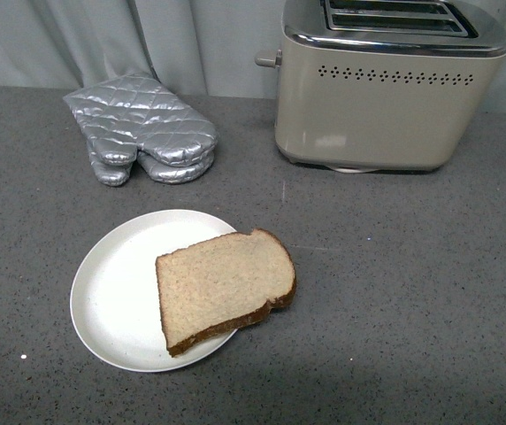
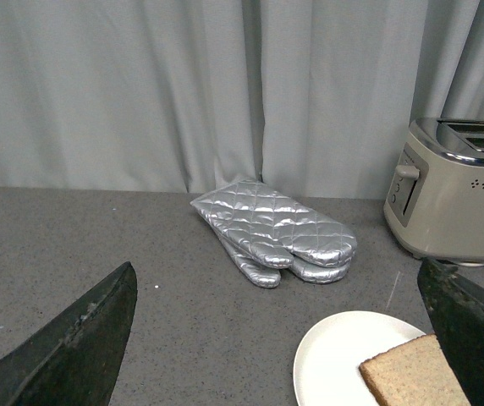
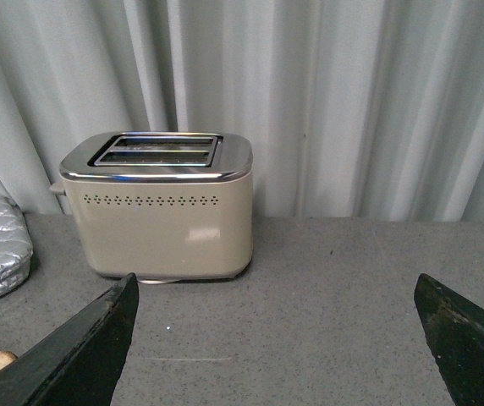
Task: Put bread into toaster
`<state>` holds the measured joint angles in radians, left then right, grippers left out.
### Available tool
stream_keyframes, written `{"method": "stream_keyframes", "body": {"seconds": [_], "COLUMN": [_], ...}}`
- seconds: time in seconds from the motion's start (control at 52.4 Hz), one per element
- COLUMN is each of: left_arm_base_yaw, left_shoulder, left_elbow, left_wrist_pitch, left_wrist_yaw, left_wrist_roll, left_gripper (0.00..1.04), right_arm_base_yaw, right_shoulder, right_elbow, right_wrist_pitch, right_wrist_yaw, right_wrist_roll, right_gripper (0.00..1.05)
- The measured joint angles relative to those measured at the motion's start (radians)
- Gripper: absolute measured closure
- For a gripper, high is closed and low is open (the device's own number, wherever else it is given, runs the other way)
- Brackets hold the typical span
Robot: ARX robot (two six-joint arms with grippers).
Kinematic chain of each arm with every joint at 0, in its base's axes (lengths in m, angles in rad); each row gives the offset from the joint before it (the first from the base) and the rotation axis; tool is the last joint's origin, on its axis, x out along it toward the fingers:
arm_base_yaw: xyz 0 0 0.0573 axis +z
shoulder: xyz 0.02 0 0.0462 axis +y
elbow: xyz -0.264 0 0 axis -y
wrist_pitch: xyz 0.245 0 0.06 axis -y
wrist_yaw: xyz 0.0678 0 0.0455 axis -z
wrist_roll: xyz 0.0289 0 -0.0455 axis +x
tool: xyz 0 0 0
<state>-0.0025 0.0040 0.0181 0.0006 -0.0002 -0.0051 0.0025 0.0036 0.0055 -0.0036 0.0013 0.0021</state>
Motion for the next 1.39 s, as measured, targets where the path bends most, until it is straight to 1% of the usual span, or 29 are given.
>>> {"method": "stream_keyframes", "body": {"seconds": [0.382, 0.42, 0.458, 0.515, 0.553, 0.611, 0.687, 0.802, 0.897, 0.954, 1.145, 1.393], "left_arm_base_yaw": [0.000, -0.019, -0.058, -0.082, -0.082, -0.074, -0.051, -0.020, 0.005, 0.022, 0.046, 0.032], "left_shoulder": [0.000, 0.020, 0.091, 0.191, 0.286, 0.406, 0.608, 0.869, 1.079, 1.197, 1.488, 1.719], "left_elbow": [0.000, 0.013, 0.057, 0.090, 0.105, 0.124, 0.169, 0.244, 0.311, 0.352, 0.473, 0.618], "left_wrist_pitch": [0.000, -0.042, -0.152, -0.210, -0.203, -0.152, -0.039, 0.086, 0.148, 0.157, 0.174, 0.127], "left_wrist_yaw": [-0.002, -0.063, -0.188, -0.286, -0.305, -0.298, -0.229, -0.138, -0.082, -0.049, -0.048, -0.025], "left_wrist_roll": [0.000, -0.026, -0.084, -0.159, -0.216, -0.269, -0.311, -0.319, -0.314, -0.312, -0.227, -0.144], "left_gripper": [0.07, 0.07, 0.07, 0.07, 0.07, 0.07, 0.07, 0.07, 0.07, 0.07, 0.07, 0.07], "right_arm_base_yaw": [0.000, 0.000, 0.000, 0.000, 0.000, 0.000, 0.000, 0.000, 0.000, 0.000, 0.000, 0.000], "right_shoulder": [0.000, 0.000, 0.000, 0.000, 0.000, 0.000, 0.000, 0.000, 0.000, 0.000, 0.000, 0.000], "right_elbow": [0.000, 0.000, 0.000, 0.000, 0.000, 0.000, 0.000, 0.000, 0.000, 0.000, 0.000, 0.000], "right_wrist_pitch": [0.000, 0.000, 0.000, 0.000, 0.000, 0.000, 0.000, 0.000, 0.000, 0.000, 0.000, 0.000], "right_wrist_yaw": [0.000, 0.000, 0.000, 0.001, 0.000, -0.001, 0.000, 0.000, 0.000, 0.000, 0.000, 0.000], "right_wrist_roll": [0.000, 0.000, 0.000, 0.000, 0.000, 0.000, 0.000, 0.000, 0.000, 0.000, 0.000, 0.000], "right_gripper": [0.10, 0.10, 0.10, 0.10, 0.10, 0.10, 0.10, 0.10, 0.10, 0.10, 0.10, 0.10]}}
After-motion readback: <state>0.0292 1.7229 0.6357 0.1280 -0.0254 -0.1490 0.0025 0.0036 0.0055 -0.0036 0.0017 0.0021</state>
